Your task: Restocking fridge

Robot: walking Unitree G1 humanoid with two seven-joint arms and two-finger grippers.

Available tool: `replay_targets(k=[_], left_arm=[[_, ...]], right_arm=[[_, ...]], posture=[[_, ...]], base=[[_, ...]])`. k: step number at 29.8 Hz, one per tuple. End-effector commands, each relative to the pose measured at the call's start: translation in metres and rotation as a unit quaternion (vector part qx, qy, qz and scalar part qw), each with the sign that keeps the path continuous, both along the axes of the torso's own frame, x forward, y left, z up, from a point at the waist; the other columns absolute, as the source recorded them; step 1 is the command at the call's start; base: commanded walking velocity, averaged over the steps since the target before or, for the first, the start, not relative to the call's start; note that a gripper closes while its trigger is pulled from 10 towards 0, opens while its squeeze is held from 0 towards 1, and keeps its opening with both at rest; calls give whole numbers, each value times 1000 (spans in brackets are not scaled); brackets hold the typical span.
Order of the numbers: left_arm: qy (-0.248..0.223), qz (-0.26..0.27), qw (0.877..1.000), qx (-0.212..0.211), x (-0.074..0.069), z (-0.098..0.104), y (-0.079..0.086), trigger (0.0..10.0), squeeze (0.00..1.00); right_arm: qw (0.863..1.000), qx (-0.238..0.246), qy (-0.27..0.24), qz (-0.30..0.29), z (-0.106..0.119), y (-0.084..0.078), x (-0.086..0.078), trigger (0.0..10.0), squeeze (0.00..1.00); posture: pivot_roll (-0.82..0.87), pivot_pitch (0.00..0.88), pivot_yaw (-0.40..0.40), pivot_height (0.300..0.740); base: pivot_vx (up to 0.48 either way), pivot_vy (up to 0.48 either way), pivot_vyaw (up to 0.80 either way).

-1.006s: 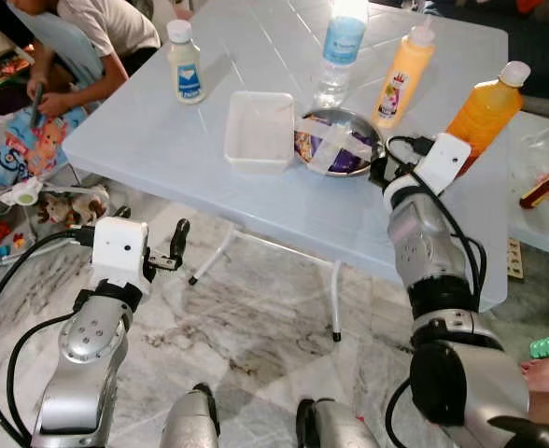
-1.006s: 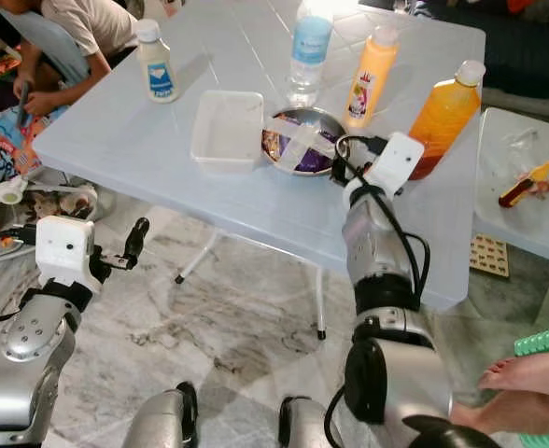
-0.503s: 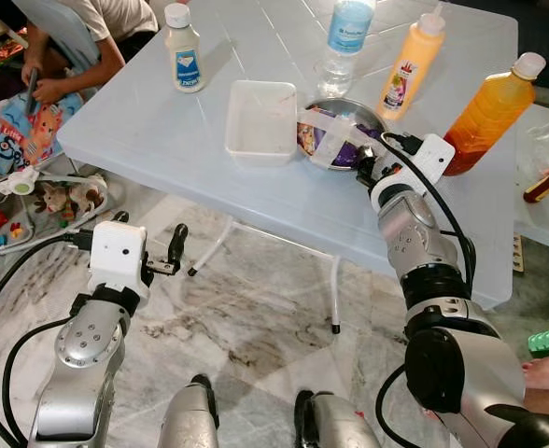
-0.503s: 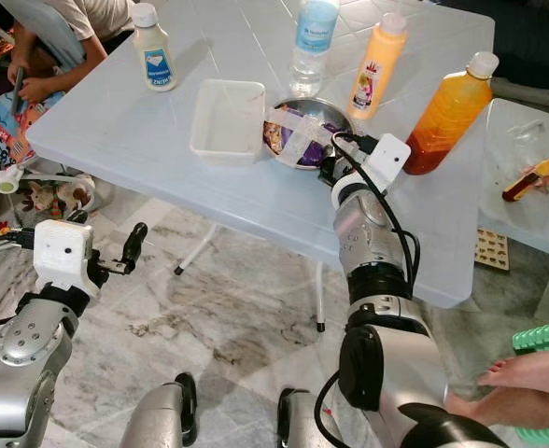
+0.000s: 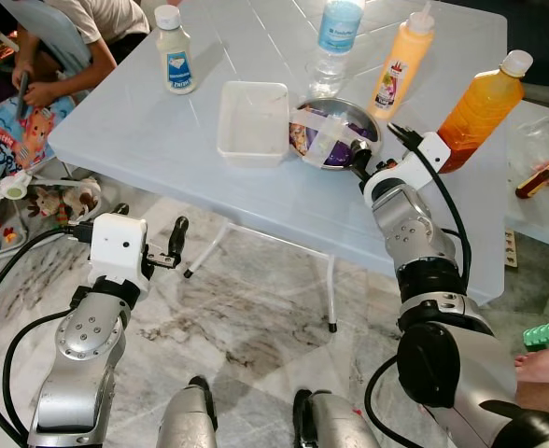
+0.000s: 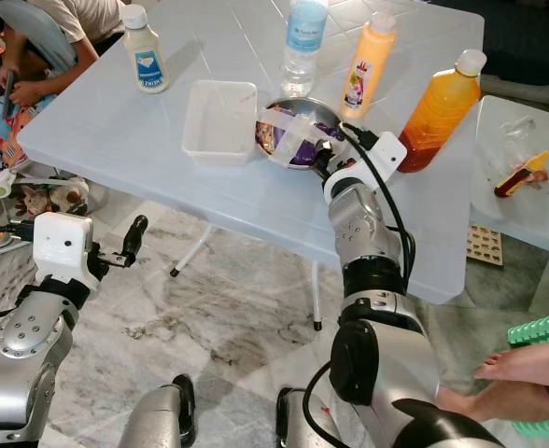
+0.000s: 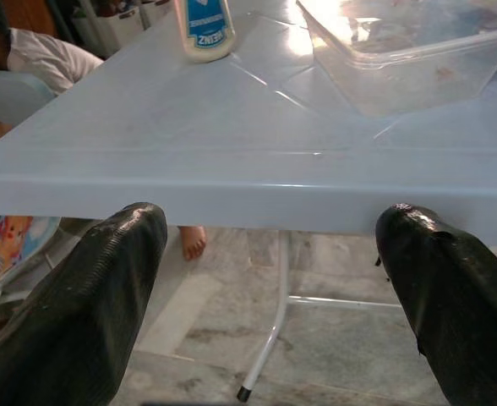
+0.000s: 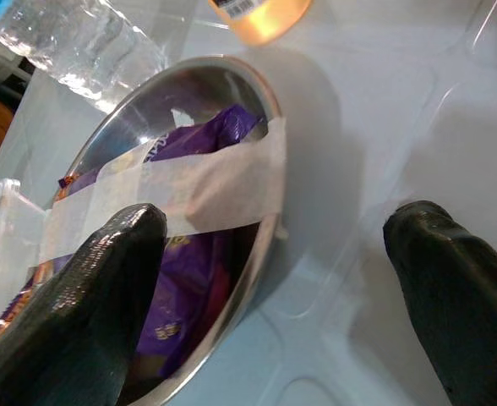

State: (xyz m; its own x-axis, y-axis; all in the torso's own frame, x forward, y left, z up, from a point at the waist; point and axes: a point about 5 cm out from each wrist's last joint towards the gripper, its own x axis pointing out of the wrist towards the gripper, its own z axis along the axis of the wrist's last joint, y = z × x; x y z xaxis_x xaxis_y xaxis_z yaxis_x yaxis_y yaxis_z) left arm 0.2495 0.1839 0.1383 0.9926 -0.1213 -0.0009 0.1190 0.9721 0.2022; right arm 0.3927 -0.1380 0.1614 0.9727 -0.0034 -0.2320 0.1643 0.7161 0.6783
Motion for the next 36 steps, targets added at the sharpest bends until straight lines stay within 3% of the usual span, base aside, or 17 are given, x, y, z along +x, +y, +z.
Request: replay_targets(k=[1,4,5,7,8,10,13,23,36], left_arm=[[6,4,1000,4,-1,-3,2,10000,0],[7,4,1000,3,-1,-3,2,10000,0],[8,4,1000,3,-1,-4,1,10000,0],[10,3,1000,3,-1,-5,0,10000,0],[13,2,1000,2,-1,-6,-1,10000,0],[14,1,1000,2,-1,-6,-1,10000,0],[14,1,1000,2,-1,-7,-1,10000,0],[14,2,1000,2,1,-7,-1,10000,0],[7,6,1000,2,4,-5,0,10000,0]], right_arm=[[999,-21,29,41,-13,17,-4,10000,0],[994,-92,30,46,-11,14,-3,10000,0],[987,-149,21,50,-10,12,-3,10000,0],[980,-188,19,57,-11,10,-4,10000,0],[978,-194,47,58,-17,8,-5,10000,0],[975,-197,83,60,-24,6,-7,10000,0],[974,-200,90,63,-27,6,-9,10000,0],[974,-195,65,92,-19,20,-8,10000,0],[978,-145,58,135,-2,48,-13,10000,0]], posture=[[100,192,-42,740],[100,192,-43,740],[97,192,-43,740],[96,193,-43,740],[94,195,-43,740],[92,195,-43,740],[91,196,-43,740],[88,195,-45,740],[80,190,-48,740]], base=[[0,0,0],[0,0,0],[0,0,0],[0,0,0],[0,0,0],[0,0,0],[0,0,0],[0,0,0],[0,0,0]])
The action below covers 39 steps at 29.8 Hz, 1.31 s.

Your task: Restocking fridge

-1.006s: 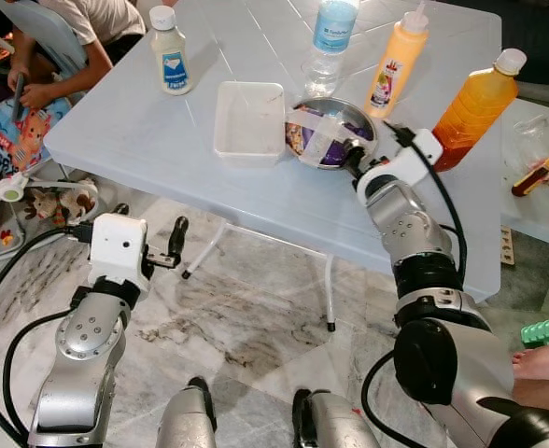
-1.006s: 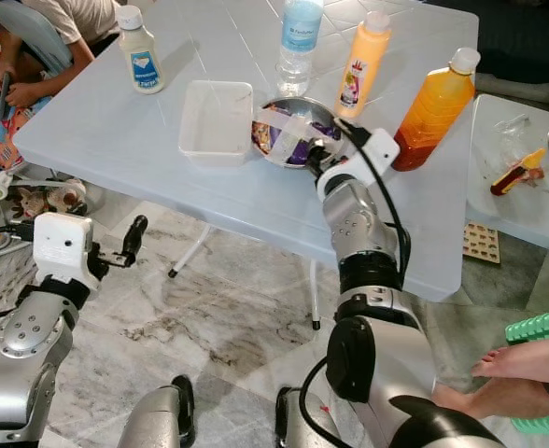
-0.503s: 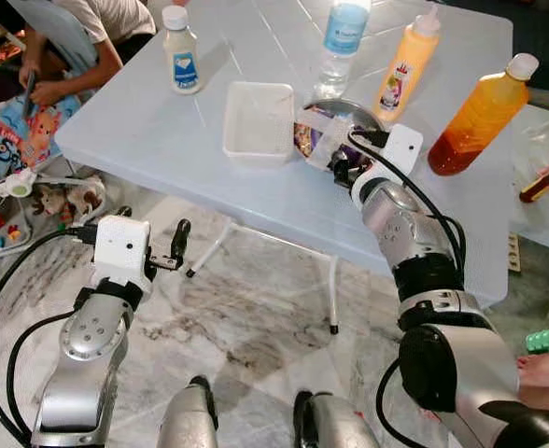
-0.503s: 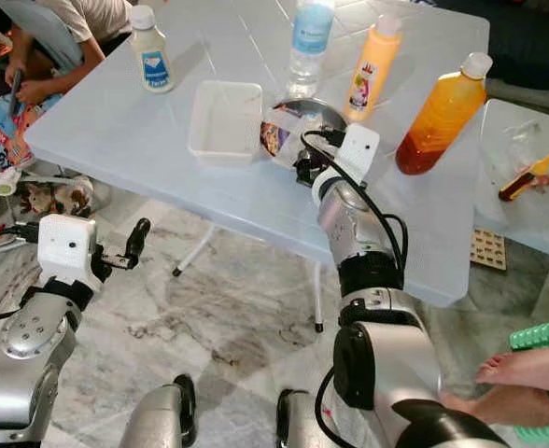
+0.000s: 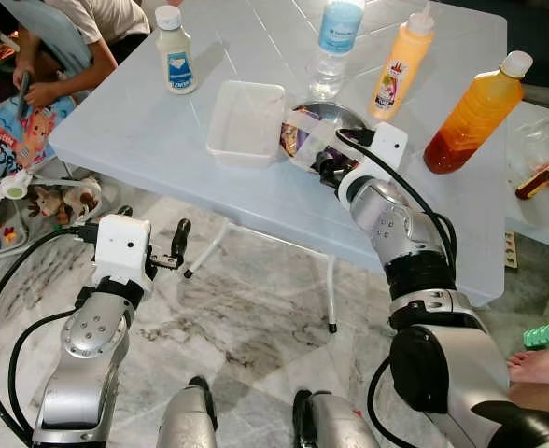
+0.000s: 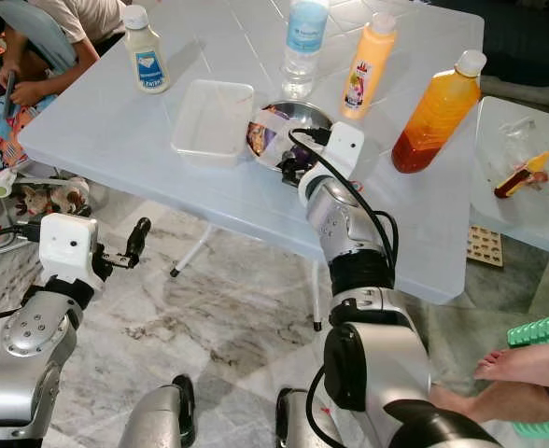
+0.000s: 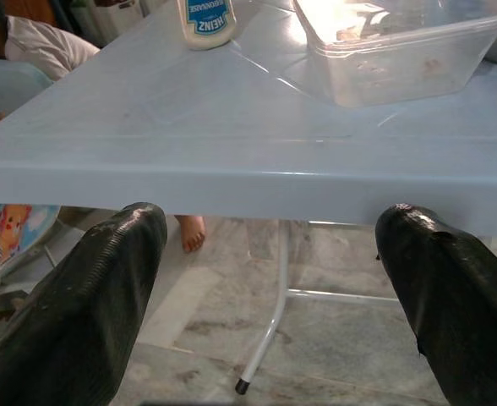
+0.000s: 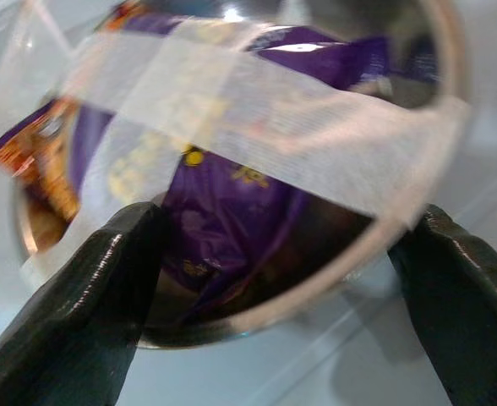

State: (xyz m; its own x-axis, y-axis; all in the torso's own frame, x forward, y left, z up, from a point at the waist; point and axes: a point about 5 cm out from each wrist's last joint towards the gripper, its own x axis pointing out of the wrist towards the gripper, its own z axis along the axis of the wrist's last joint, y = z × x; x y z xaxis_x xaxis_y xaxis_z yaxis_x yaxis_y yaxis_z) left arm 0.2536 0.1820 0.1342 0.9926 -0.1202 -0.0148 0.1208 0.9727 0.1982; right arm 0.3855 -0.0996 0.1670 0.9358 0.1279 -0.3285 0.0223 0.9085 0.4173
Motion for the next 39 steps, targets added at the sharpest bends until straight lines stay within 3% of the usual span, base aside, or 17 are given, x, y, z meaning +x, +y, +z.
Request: replay_targets(k=[1,9,15,24,27,33,39], left_arm=[[0,5,1000,3,0,-1,1,10000,0],[-2,8,1000,3,1,-2,1,10000,0],[-4,7,1000,2,2,-2,0,10000,0],[-8,6,1000,1,4,-2,-1,10000,0],[-9,6,1000,0,4,-2,0,10000,0],[-10,7,1000,0,4,-2,-1,10000,0],[-10,7,1000,-2,4,-2,-1,10000,0]], right_arm=[[999,5,24,21,-8,11,-6,10000,0],[998,-33,-5,47,-6,16,-18,10000,0],[990,-94,-72,81,4,16,-26,10000,0],[992,-110,-45,50,-9,-1,-34,10000,0],[995,-88,-30,48,-14,-1,-39,10000,0],[988,-116,-76,68,-6,3,-46,10000,0],[971,-179,-154,31,11,-12,-45,10000,0]], posture=[[80,190,-48,740],[77,183,-50,740],[71,175,-50,740],[67,168,-53,740],[68,164,-53,740],[66,163,-51,740],[61,163,-52,740]], base=[[0,0,0],[0,0,0],[0,0,0],[0,0,0],[0,0,0],[0,0,0],[0,0,0]])
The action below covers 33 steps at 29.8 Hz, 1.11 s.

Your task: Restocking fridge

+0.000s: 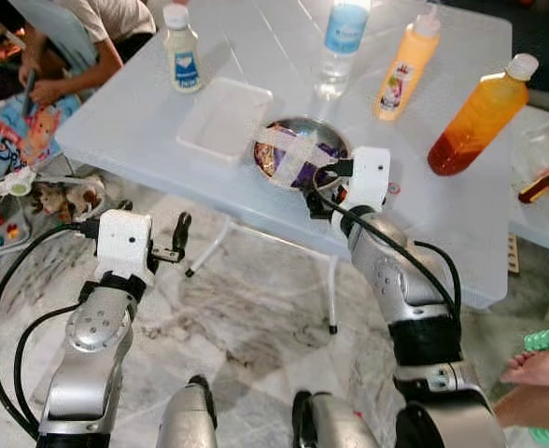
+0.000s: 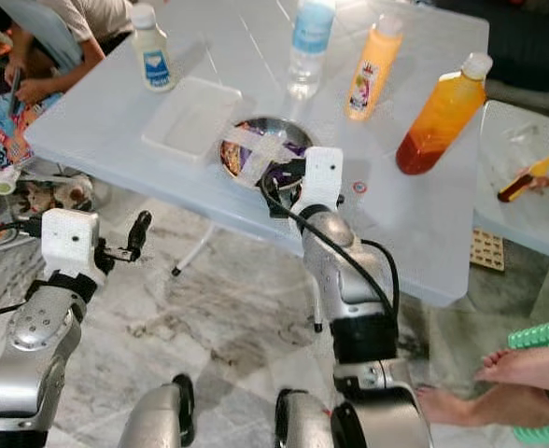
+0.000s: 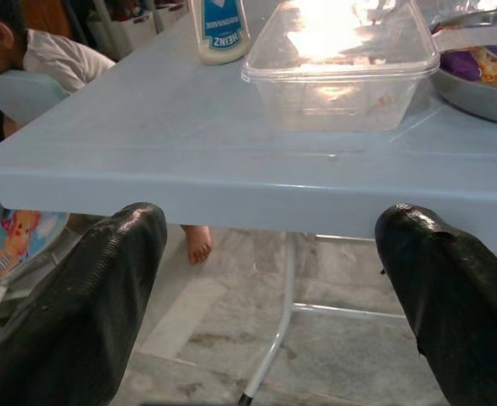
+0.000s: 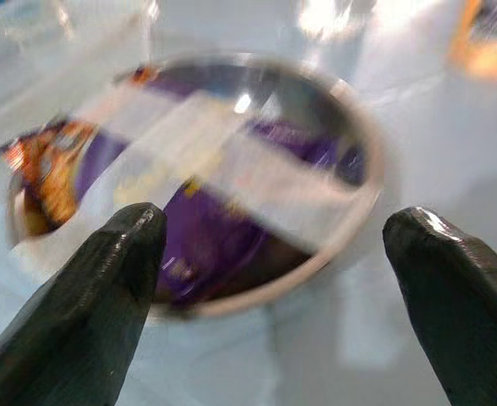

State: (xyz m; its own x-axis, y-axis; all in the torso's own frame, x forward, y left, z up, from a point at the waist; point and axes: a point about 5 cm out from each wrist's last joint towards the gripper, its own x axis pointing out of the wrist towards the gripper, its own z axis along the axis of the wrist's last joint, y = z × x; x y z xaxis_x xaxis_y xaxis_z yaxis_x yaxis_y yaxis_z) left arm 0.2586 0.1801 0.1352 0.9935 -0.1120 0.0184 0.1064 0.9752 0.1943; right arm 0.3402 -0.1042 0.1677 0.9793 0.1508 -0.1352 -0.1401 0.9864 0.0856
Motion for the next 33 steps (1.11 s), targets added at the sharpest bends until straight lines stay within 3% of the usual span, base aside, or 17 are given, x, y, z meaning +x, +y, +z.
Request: replay_targets(k=[1,8,9,12,18,28,33], left_arm=[[6,3,1000,2,-1,-3,1,10000,0],[5,3,1000,2,-1,-3,1,10000,0],[5,4,1000,2,-1,-3,1,10000,0],[5,4,1000,3,-1,-3,2,10000,0],[5,3,1000,3,-1,-3,1,10000,0],[7,1,1000,6,-3,-1,2,10000,0],[8,3,1000,10,-5,-1,6,10000,0]], right_arm=[[999,-16,-42,-23,12,-10,1,10000,0],[996,-35,-65,-57,18,-26,6,10000,0],[994,-50,-72,-71,20,-35,9,10000,0],[990,-68,-68,-100,18,-52,16,10000,0],[990,-65,-46,-119,8,-70,26,10000,0],[991,-78,-25,-105,-1,-77,43,10000,0],[989,-103,-55,-88,10,-74,53,10000,0]], posture=[[61,163,-52,740],[62,164,-52,740],[62,164,-52,740],[66,167,-50,740],[68,170,-48,740],[90,184,-37,740],[100,187,-38,740]], base=[[0,0,0],[0,0,0],[0,0,0],[0,0,0],[0,0,0],[0,0,0],[0,0,0]])
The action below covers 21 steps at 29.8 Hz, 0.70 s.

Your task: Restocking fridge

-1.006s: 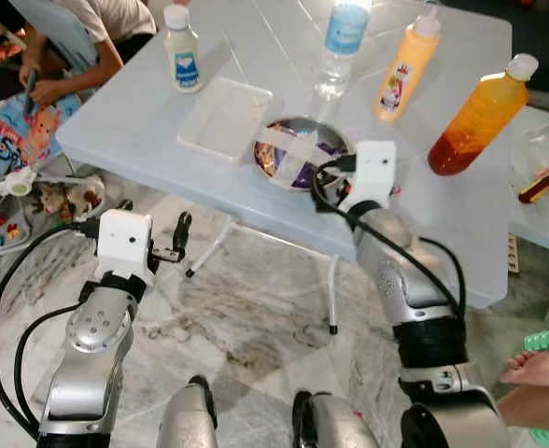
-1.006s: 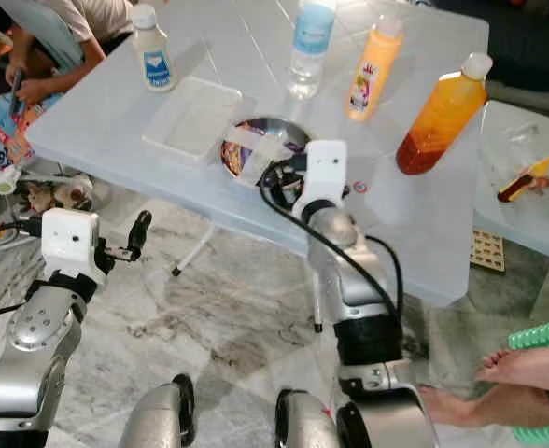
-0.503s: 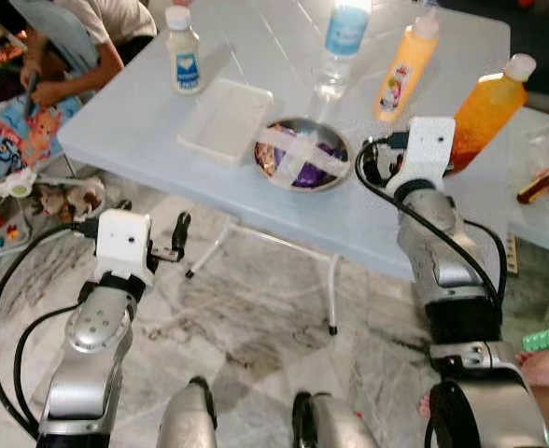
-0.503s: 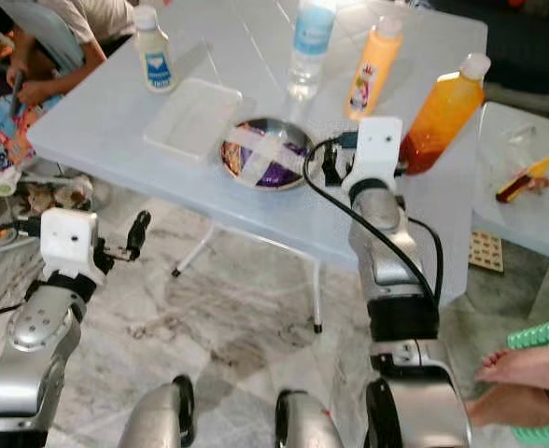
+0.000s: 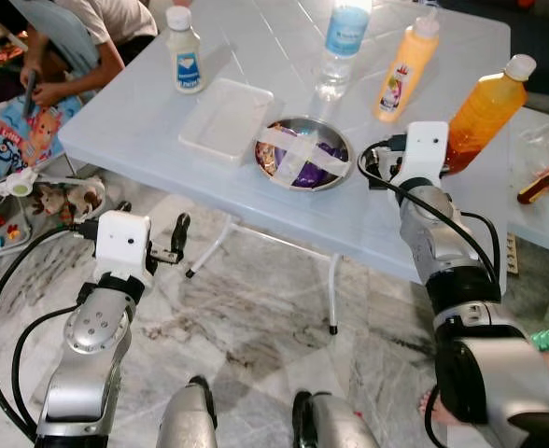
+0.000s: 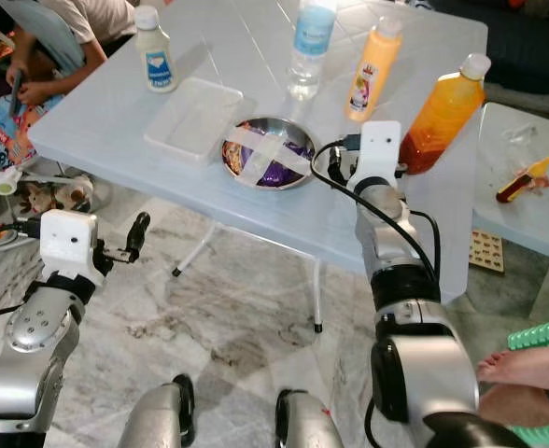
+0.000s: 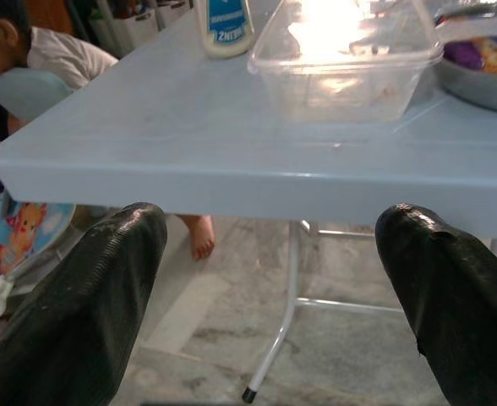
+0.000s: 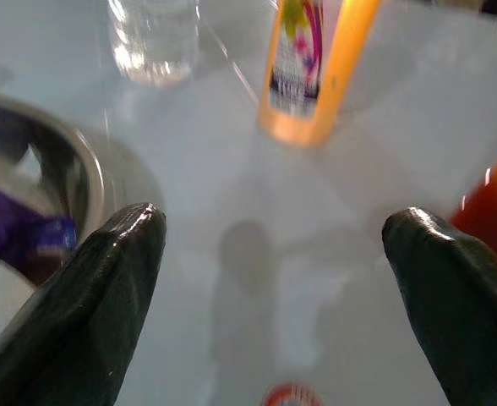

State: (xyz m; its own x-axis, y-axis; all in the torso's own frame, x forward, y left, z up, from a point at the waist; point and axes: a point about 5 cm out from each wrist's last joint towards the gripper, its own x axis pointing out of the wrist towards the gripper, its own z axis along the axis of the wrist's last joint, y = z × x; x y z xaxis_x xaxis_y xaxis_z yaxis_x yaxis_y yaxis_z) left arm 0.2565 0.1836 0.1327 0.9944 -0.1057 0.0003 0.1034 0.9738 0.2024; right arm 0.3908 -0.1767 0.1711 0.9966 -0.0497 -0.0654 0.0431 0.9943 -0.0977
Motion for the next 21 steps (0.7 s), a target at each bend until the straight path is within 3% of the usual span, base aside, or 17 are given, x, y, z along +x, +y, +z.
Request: replay_targets(k=[1,9,14,21], left_arm=[[0,0,1000,5,-3,2,2,10000,0],[1,-2,1000,4,-3,1,1,10000,0],[0,-1,1000,5,-3,2,1,10000,0],[0,-2,1000,5,-4,1,0,10000,0]], right_arm=[[1000,-18,-16,6,7,-1,3,10000,0],[998,-46,-15,36,5,-1,6,10000,0],[995,-58,6,78,-4,6,5,10000,0],[990,-79,-4,116,-7,15,4,10000,0]], posture=[[100,187,-38,740],[98,186,-39,740],[99,184,-42,740],[98,181,-44,740]], base=[[0,0,0],[0,0,0],[0,0,0],[0,0,0]])
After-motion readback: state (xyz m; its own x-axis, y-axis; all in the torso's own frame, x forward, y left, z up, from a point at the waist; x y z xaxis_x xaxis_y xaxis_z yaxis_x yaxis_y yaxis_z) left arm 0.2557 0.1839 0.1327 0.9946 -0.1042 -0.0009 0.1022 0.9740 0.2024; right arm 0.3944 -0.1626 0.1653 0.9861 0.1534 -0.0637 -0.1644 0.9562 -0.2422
